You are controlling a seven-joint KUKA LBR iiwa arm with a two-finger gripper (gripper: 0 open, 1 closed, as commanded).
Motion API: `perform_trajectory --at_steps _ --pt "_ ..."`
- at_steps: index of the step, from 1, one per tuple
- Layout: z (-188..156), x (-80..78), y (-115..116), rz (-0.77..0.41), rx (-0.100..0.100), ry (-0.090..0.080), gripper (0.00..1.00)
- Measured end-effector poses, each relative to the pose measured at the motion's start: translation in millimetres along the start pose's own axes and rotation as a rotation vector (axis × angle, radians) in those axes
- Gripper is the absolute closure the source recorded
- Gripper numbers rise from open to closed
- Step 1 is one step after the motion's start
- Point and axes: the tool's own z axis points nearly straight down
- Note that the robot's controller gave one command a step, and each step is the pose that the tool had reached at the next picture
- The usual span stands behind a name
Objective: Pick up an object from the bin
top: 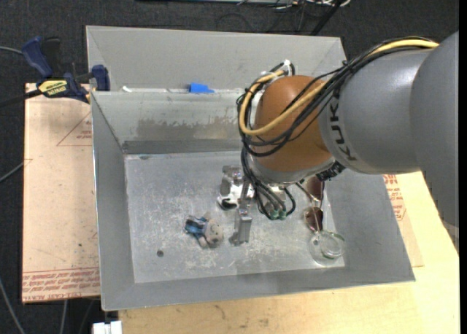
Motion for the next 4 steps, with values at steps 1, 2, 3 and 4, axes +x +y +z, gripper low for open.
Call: perform_trajectory --at_steps 1,2,3,4 --pt "40 12.1 -10 0.097 0.000 0.008 0.00" --pt "52 16.6 -3 0.109 0.000 -0.004 0.00" --pt "64 40.3 -37 0.064 0.001 0.001 0.00" --pt "65 42.7 -47 0.070 0.001 0.001 0.00"
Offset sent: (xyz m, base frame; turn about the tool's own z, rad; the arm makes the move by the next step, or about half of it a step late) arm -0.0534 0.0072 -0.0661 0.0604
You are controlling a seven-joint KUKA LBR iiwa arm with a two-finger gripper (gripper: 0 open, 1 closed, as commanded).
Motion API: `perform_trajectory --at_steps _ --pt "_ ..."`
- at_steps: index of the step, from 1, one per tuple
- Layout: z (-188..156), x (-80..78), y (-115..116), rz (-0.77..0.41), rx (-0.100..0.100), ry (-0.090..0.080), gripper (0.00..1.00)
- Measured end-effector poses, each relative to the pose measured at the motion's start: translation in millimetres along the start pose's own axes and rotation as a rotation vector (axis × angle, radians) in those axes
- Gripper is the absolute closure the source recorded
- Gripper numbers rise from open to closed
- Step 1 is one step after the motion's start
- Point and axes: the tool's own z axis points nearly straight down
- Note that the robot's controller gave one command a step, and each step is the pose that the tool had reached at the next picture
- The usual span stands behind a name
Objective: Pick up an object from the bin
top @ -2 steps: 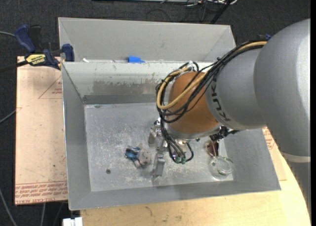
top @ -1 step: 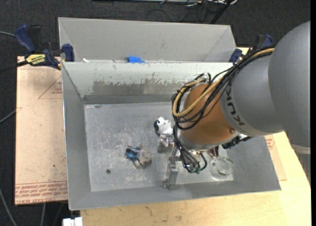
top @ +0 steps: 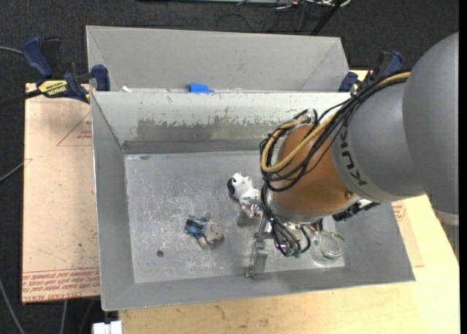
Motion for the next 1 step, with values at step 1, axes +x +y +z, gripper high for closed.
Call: perform_trajectory --at_steps 1 --pt "-44.6 -1.9 20.6 0.024 0.000 0.001 0.00"
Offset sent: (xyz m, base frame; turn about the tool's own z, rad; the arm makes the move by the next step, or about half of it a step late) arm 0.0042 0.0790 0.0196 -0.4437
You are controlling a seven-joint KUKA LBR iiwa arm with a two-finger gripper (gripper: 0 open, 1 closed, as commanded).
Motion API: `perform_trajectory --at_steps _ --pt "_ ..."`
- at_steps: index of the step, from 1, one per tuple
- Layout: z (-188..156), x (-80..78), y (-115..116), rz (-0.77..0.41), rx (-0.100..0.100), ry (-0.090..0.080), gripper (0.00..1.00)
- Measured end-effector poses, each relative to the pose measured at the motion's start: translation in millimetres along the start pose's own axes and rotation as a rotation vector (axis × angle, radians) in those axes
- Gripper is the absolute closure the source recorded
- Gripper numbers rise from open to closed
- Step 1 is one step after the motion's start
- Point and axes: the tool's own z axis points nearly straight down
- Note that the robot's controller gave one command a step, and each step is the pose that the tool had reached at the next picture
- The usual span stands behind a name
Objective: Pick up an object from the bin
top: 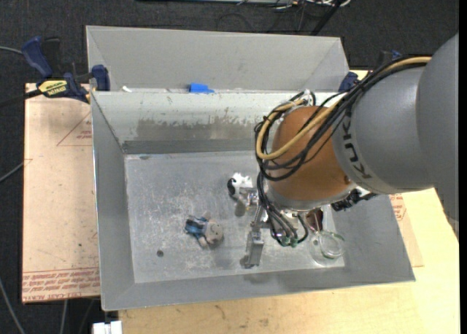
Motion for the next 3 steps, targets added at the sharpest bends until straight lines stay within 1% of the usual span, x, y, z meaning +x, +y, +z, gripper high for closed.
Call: perform_trajectory --at_steps 1,2,3 --pt "7 1.4 33 -0.324 -0.001 -0.004 0.00" --pt "35 -3.6 54 -0.448 -0.001 -0.004 0.00" --pt "44 25.6 54 -0.526 -0.003 -0.006 1.00"
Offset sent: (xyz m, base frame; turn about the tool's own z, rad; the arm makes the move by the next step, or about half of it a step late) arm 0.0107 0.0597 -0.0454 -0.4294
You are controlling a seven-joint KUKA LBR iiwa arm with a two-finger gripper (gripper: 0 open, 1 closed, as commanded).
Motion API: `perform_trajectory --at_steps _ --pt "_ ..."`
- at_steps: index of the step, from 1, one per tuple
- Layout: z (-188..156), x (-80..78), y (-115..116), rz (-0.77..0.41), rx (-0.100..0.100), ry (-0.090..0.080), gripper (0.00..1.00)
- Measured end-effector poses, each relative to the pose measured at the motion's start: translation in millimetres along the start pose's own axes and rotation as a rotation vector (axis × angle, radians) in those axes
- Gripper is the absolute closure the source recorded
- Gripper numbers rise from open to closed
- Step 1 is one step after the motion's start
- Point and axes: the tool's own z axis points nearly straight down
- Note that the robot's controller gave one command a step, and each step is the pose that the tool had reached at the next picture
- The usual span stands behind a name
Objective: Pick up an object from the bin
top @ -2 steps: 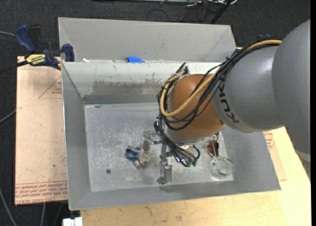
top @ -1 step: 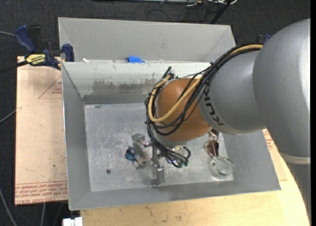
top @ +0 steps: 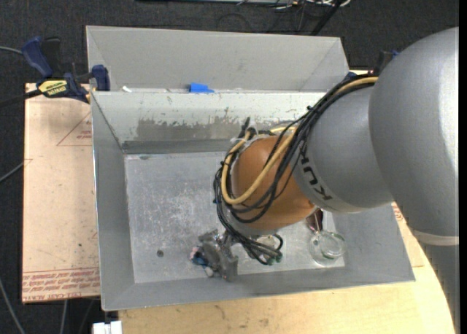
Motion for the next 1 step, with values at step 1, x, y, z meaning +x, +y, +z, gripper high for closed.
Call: perform_trajectory --at_steps 1 --pt "0.0 0.0 0.0 0.000 0.000 0.000 1.00"
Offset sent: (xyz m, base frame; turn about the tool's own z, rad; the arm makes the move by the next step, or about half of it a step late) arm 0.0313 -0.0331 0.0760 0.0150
